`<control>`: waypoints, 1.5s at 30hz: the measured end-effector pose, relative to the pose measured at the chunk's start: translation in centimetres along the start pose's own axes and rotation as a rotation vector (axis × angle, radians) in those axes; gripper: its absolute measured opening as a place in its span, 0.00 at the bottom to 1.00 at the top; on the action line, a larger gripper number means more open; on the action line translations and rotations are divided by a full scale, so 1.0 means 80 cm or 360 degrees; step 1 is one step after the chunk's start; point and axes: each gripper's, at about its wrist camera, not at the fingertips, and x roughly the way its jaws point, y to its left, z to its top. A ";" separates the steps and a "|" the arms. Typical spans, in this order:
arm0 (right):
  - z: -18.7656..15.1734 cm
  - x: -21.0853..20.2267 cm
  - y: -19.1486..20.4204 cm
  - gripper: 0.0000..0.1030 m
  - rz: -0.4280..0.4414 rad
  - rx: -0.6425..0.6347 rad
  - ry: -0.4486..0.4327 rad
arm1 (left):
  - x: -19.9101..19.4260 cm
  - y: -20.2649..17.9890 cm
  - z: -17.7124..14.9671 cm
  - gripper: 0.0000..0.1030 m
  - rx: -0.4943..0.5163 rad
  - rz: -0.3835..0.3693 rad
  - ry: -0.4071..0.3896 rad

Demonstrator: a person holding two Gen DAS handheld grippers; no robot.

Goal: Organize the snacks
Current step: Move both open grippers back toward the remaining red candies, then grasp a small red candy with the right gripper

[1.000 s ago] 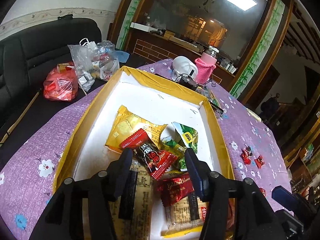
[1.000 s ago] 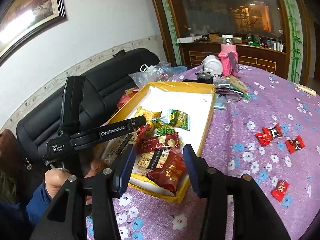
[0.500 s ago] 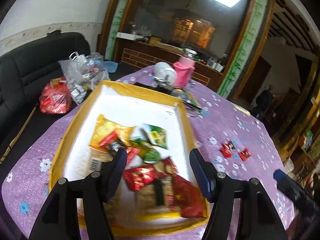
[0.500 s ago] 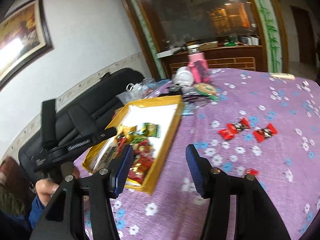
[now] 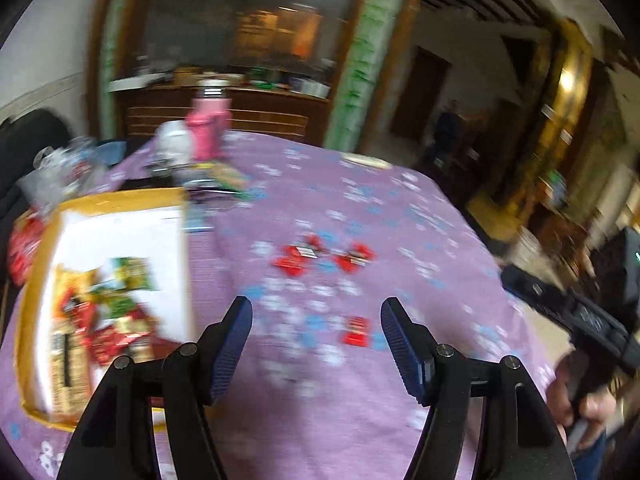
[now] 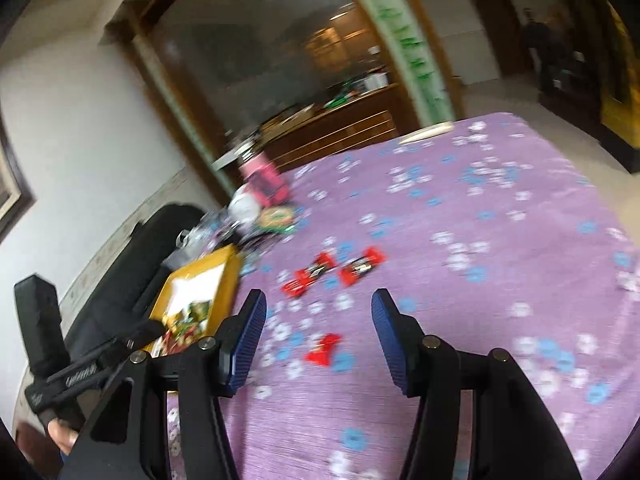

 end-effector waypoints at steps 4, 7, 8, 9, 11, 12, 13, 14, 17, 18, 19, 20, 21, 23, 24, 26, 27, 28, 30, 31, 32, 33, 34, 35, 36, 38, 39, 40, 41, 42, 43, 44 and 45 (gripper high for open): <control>0.016 -0.052 -0.034 0.52 -0.0096 0.0041 -0.0132 | -0.005 -0.080 0.006 0.68 0.0175 -0.0191 0.0070; 0.025 -0.087 -0.056 0.53 -0.0157 0.0085 -0.0222 | -0.019 -0.142 0.008 0.68 0.0322 -0.0339 0.0105; 0.027 -0.096 -0.063 0.53 -0.0173 0.0103 -0.0244 | -0.022 -0.156 0.009 0.68 0.0360 -0.0375 0.0112; 0.029 -0.102 -0.069 0.53 -0.0185 0.0120 -0.0260 | -0.026 -0.180 0.010 0.68 0.0412 -0.0450 0.0139; 0.032 -0.112 -0.080 0.54 -0.0210 0.0163 -0.0291 | -0.028 -0.205 0.010 0.68 0.0445 -0.0546 0.0193; 0.033 -0.115 -0.085 0.54 -0.0216 0.0179 -0.0297 | -0.026 -0.220 0.008 0.68 0.0478 -0.0605 0.0233; 0.033 -0.114 -0.089 0.54 -0.0224 0.0196 -0.0298 | -0.023 -0.229 0.007 0.69 0.0501 -0.0634 0.0257; 0.033 -0.113 -0.091 0.54 -0.0227 0.0203 -0.0293 | -0.020 -0.234 0.005 0.69 0.0512 -0.0645 0.0267; 0.030 -0.094 -0.095 0.54 -0.0248 0.0221 -0.0235 | 0.007 -0.234 -0.003 0.69 0.0553 -0.0596 0.0309; 0.029 -0.085 -0.096 0.54 -0.0256 0.0227 -0.0204 | 0.018 -0.228 -0.005 0.69 0.0558 -0.0571 0.0331; 0.028 -0.074 -0.095 0.54 -0.0260 0.0234 -0.0173 | 0.027 -0.223 -0.007 0.69 0.0559 -0.0542 0.0346; 0.027 -0.061 -0.093 0.54 -0.0261 0.0238 -0.0147 | 0.040 -0.212 -0.008 0.69 0.0556 -0.0498 0.0360; 0.026 -0.049 -0.091 0.54 -0.0258 0.0243 -0.0117 | 0.047 -0.204 -0.009 0.69 0.0550 -0.0474 0.0369; 0.025 -0.028 -0.086 0.54 -0.0250 0.0249 -0.0063 | 0.073 -0.176 -0.008 0.69 0.0501 -0.0405 0.0405; 0.024 -0.015 -0.082 0.54 -0.0245 0.0249 -0.0035 | 0.083 -0.162 -0.008 0.69 0.0476 -0.0387 0.0422; 0.022 0.005 -0.075 0.54 -0.0237 0.0241 0.0009 | 0.101 -0.133 -0.008 0.69 0.0429 -0.0356 0.0458; 0.021 0.016 -0.069 0.54 -0.0233 0.0231 0.0034 | 0.108 -0.119 -0.009 0.69 0.0405 -0.0338 0.0460; 0.020 0.027 -0.064 0.54 -0.0230 0.0218 0.0058 | 0.114 -0.108 -0.009 0.69 0.0392 -0.0327 0.0458; 0.018 0.043 -0.055 0.54 -0.0222 0.0200 0.0096 | 0.127 -0.085 -0.007 0.69 0.0381 -0.0283 0.0425; 0.016 0.053 -0.050 0.54 -0.0217 0.0193 0.0118 | 0.131 -0.073 -0.004 0.69 0.0361 -0.0246 0.0391; 0.015 0.063 -0.046 0.54 -0.0210 0.0186 0.0147 | 0.134 -0.063 -0.002 0.69 0.0340 -0.0225 0.0368; 0.013 0.075 -0.041 0.54 -0.0207 0.0174 0.0180 | 0.138 -0.046 0.003 0.69 0.0290 -0.0194 0.0325; 0.014 0.084 -0.038 0.54 -0.0210 0.0165 0.0205 | 0.141 -0.031 0.008 0.69 0.0237 -0.0173 0.0295; 0.012 0.096 -0.033 0.54 -0.0216 0.0150 0.0240 | 0.145 -0.014 0.012 0.69 0.0175 -0.0156 0.0278; 0.010 0.108 -0.028 0.54 -0.0222 0.0133 0.0275 | 0.149 0.002 0.017 0.69 0.0111 -0.0155 0.0269; 0.005 0.129 -0.016 0.54 -0.0221 0.0097 0.0343 | 0.155 0.030 0.023 0.69 0.0001 -0.0153 0.0257; 0.001 0.141 -0.009 0.54 -0.0209 0.0076 0.0386 | 0.158 0.046 0.024 0.69 -0.0071 -0.0137 0.0258; -0.002 0.151 -0.004 0.53 -0.0198 0.0061 0.0422 | 0.161 0.054 0.025 0.69 -0.0108 -0.0135 0.0271; -0.007 0.164 0.003 0.53 -0.0183 0.0044 0.0471 | 0.164 0.062 0.025 0.69 -0.0155 -0.0149 0.0293; -0.011 0.175 0.009 0.53 -0.0165 0.0035 0.0518 | 0.165 0.068 0.026 0.69 -0.0194 -0.0166 0.0300; -0.018 0.188 0.017 0.51 -0.0136 0.0030 0.0586 | 0.165 0.073 0.026 0.69 -0.0221 -0.0169 0.0296; -0.024 0.198 0.023 0.46 -0.0109 0.0031 0.0639 | 0.166 0.074 0.026 0.69 -0.0226 -0.0162 0.0290; -0.029 0.205 0.029 0.43 -0.0094 0.0026 0.0676 | 0.163 0.077 0.027 0.69 -0.0226 -0.0147 0.0273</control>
